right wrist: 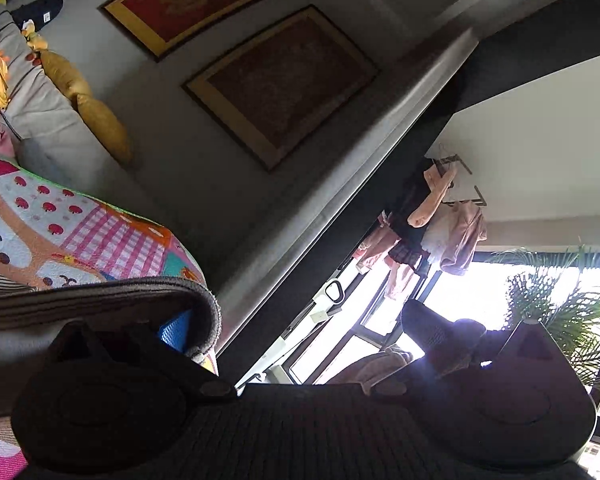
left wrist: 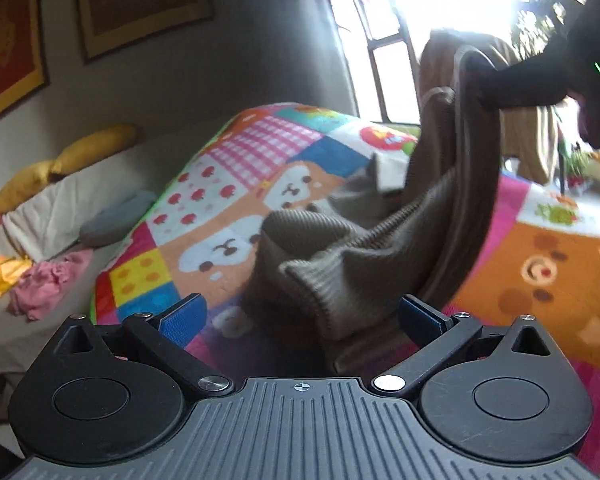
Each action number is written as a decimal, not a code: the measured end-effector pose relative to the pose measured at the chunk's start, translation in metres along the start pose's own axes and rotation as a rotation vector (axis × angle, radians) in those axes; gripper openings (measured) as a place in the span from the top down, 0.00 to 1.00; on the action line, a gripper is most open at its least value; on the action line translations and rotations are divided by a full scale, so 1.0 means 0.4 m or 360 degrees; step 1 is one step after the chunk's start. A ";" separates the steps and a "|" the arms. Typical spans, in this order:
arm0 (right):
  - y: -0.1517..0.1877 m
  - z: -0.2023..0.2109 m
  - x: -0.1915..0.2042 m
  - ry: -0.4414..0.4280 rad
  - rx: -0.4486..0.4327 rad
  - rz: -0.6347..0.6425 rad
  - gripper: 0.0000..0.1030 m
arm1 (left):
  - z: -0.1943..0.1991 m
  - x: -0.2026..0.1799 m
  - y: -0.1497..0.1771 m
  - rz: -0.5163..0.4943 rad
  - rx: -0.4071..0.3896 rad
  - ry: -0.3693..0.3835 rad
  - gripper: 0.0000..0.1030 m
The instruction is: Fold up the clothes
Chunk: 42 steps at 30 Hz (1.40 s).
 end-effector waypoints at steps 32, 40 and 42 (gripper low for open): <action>0.210 0.464 -0.131 -0.0998 0.0776 0.0424 0.00 | 0.265 0.052 0.162 -0.0295 0.0441 -0.0171 0.00; 0.156 0.276 -0.103 -0.0898 0.0705 0.0502 0.00 | 0.100 0.120 0.012 -0.0251 0.0348 -0.0214 0.00; 0.078 0.172 -0.137 -0.0544 0.0537 0.0441 0.00 | 0.136 0.168 -0.112 -0.0180 0.0112 -0.0465 0.00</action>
Point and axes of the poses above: each gripper's, at about its wrist camera, not at the fingertips, and z roughly against the way its jaws point, x to its left, y to its underside, the point moved 1 cm from there along -z, roughly the way its jaws point, and after that the axes turned 5 degrees about x, right-handed, at the moved point
